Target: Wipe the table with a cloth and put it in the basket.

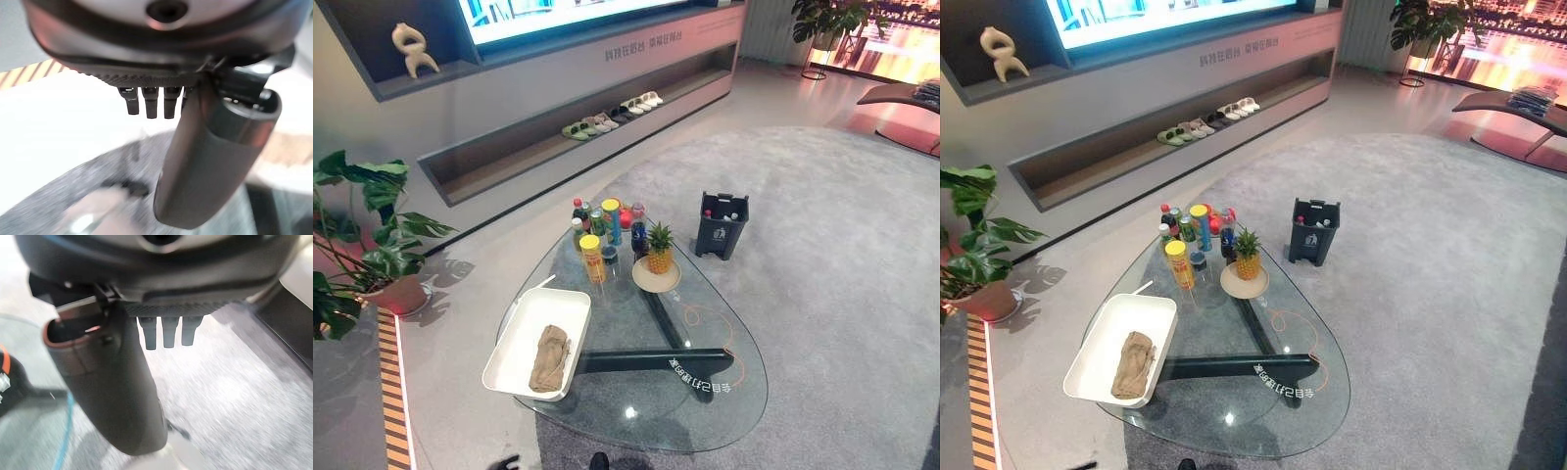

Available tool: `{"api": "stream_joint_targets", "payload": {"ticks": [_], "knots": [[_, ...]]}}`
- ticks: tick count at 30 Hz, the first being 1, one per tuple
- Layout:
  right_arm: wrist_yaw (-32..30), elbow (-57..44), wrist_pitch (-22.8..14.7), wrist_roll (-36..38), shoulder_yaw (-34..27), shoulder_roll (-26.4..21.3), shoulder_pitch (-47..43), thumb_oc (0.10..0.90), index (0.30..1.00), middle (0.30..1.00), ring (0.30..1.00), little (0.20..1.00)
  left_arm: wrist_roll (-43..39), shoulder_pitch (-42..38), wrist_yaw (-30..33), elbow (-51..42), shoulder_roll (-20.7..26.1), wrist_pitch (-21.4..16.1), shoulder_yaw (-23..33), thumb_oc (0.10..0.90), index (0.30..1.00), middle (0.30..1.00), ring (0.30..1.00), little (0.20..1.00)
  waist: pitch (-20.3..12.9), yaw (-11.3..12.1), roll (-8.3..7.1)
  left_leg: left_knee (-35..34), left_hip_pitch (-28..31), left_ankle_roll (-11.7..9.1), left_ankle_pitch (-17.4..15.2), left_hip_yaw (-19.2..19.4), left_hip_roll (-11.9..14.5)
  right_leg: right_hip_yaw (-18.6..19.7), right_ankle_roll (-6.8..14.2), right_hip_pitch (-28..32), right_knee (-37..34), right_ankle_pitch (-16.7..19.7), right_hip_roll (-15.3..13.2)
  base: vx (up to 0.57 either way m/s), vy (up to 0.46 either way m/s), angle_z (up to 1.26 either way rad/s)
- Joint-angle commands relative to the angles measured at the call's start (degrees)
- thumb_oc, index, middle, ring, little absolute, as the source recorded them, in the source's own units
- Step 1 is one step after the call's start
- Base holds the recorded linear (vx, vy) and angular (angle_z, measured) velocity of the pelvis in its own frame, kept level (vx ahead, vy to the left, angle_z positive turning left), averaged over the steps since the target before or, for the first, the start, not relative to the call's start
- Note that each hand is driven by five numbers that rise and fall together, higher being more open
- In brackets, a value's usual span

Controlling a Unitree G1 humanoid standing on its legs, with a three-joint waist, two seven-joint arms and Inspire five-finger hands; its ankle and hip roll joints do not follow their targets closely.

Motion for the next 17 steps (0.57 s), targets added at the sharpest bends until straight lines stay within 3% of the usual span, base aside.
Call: {"api": "stream_joint_targets", "payload": {"ticks": [1, 7, 17], "knots": [[1.01, 2.13, 2.04, -2.53, 1.1, -0.58, -4.16, 0.8, 0.9, 0.9, 0.9, 0.9, 4.81, -6.26, -0.15, 1.72, 3.12, 0.55, -0.21, 0.8, 0.9, 0.9, 0.9, 0.9, 2.52, 0.4, -0.86, 0.34, 5.33, 1.44, -6.31, 5.13, -2.06, 0.02, -0.46, -1.34, 0.62, 2.8, 0.58, 0.02, 0.002, -0.03], [0.96, 2.24, 2.3, -2.88, 2.78, 0.67, -4.82, 0.8, 0.9, 0.9, 0.9, 0.9, 6.35, -6.66, 0.03, 2.16, 1.94, 4.66, -2.63, 0.8, 0.9, 0.9, 0.9, 0.9, 2.37, -0.01, -1.19, 0.34, 6.25, 1.36, -6.53, 5.64, -1.52, 0.3, -0.67, -0.66, 1.01, 2.37, 0.81, 0.03, -0.002, -0.02], [1.15, 2.38, 1.31, -3.19, 3.94, 1.05, -4.89, 0.8, 0.9, 0.9, 0.9, 0.9, 6.22, -7.09, -0.23, 2.19, 1.32, 4.2, -3.65, 0.8, 0.9, 0.9, 0.9, 0.9, 2.61, -0.26, -1.5, 0.34, 6.62, 1.35, -6.54, 5.09, -1.08, 1.11, -1.13, -0.4, 1.68, 1.62, 1.25, 0.01, -0.002, -0.04]]}}
